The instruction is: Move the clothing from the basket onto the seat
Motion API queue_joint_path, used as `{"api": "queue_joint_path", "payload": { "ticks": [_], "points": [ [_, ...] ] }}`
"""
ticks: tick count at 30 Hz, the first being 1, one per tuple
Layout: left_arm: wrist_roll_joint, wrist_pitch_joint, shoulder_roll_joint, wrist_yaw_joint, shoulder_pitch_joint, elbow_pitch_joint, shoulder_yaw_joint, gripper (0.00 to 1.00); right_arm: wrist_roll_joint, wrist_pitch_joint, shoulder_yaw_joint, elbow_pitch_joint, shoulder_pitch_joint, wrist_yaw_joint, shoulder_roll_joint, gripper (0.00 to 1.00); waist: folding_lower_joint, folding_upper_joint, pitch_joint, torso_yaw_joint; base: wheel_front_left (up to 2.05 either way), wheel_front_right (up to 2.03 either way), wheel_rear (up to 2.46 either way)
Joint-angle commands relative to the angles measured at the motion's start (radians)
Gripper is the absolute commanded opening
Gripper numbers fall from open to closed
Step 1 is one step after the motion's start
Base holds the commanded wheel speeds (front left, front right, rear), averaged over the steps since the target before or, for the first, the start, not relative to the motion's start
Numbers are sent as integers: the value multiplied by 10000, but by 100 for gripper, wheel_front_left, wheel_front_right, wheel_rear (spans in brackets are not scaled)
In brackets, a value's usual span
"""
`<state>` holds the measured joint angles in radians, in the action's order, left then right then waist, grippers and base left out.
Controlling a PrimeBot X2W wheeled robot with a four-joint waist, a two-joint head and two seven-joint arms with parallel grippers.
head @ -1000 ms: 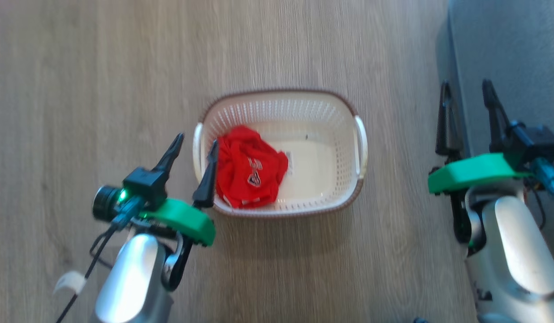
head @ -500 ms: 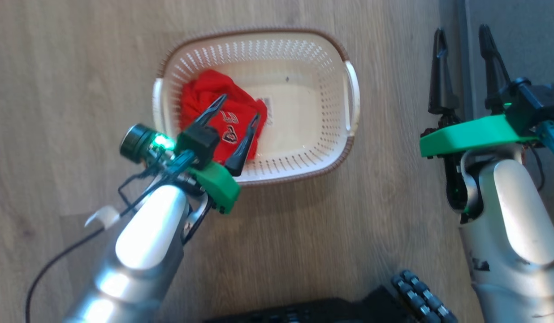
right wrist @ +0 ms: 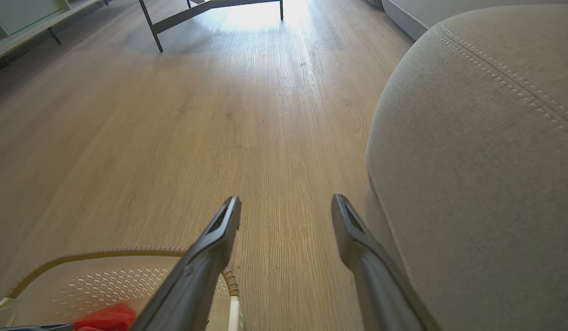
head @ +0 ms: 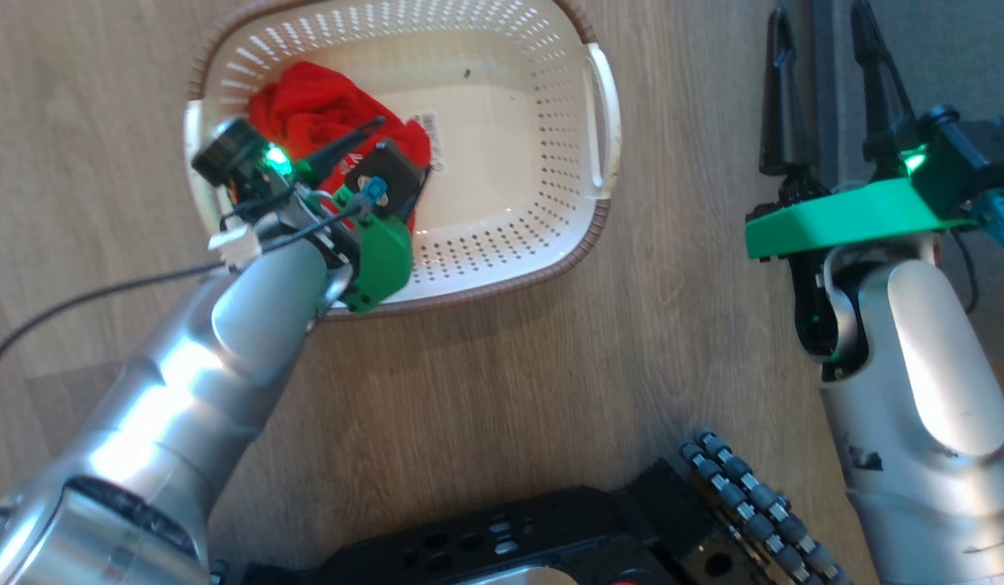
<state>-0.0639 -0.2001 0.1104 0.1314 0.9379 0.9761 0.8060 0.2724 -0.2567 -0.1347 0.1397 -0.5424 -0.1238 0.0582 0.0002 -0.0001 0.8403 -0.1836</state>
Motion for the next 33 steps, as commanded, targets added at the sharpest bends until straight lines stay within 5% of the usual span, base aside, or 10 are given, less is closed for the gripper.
{"api": "queue_joint_path", "payload": {
  "ticks": [1, 10, 21, 33],
  "points": [
    [130, 162, 59, -8, 104, 159, 30, 100, 86, -51, -214, -353, 156, -69, -79, 100, -2, 1, 187, -181, 0, 0, 0],
    [648, 1587, -146, -71, 1232, 2115, 1033, 100, 357, -51, -388, -379, 165, -69, -79, 100, -2, 1, 619, -578, 0, 0, 0],
    [1211, 3078, -241, -510, 1730, 2871, 1760, 100, 672, -51, -589, -418, 208, -69, -79, 100, -2, 1, 857, -893, 0, 0, 0],
    [1301, 3740, 363, -621, 1768, 3063, 2133, 100, 965, -51, -660, -593, 139, -69, -80, 100, -2, 1, 1257, -1179, 0, 0, 0]
  ]
}}
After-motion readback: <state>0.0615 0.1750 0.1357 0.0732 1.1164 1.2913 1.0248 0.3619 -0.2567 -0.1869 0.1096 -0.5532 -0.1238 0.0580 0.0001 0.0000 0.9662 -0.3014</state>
